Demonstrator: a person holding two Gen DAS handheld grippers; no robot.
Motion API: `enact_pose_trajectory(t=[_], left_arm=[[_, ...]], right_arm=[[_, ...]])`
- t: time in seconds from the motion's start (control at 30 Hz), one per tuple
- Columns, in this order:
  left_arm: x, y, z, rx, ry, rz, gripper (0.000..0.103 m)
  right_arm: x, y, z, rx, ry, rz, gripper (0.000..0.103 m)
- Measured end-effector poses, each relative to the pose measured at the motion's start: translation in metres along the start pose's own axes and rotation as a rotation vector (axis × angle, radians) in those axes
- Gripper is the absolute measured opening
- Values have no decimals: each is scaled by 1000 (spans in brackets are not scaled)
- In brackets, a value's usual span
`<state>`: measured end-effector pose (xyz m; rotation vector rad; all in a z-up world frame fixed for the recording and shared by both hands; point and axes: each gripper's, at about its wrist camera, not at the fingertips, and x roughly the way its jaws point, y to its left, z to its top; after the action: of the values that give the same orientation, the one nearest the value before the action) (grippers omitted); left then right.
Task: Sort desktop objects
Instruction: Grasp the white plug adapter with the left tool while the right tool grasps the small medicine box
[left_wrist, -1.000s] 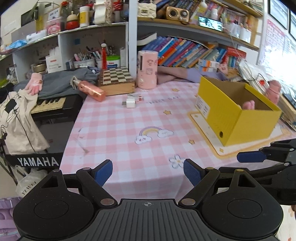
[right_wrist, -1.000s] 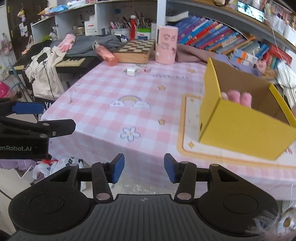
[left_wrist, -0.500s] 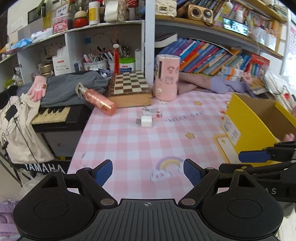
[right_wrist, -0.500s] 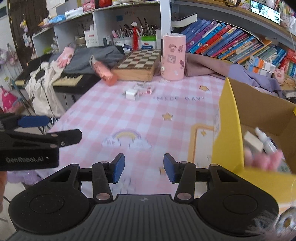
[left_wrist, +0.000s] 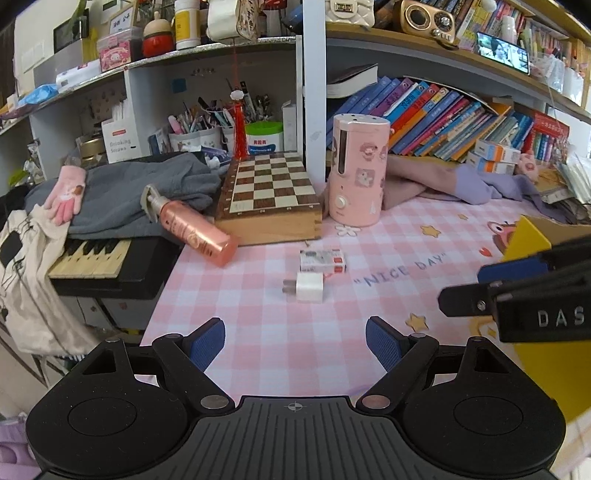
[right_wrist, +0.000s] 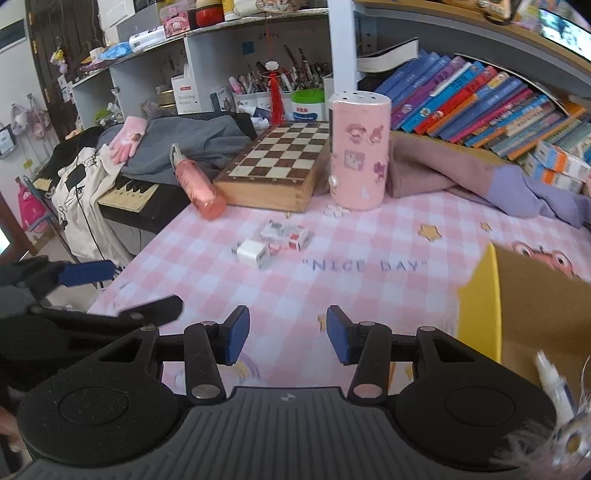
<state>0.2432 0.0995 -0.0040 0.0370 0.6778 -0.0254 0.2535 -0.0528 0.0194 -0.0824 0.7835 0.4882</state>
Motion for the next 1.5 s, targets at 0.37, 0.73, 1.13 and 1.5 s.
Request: enact_pose_trajectory(t=[0.37, 0.73, 1.13, 1.5], left_arm=[[77, -7, 17, 24, 17, -12, 76], [137, -10, 17, -19, 80, -7, 57], [83, 22, 3, -112, 67, 7, 42], [19, 42, -10, -242, 44, 100, 42]], right_arm=[[64, -15, 57, -38, 53, 29, 44], [123, -24, 85, -6, 116, 38, 44], [181, -9, 92, -28, 200, 57, 48], [222, 7, 89, -39, 195, -51, 59]])
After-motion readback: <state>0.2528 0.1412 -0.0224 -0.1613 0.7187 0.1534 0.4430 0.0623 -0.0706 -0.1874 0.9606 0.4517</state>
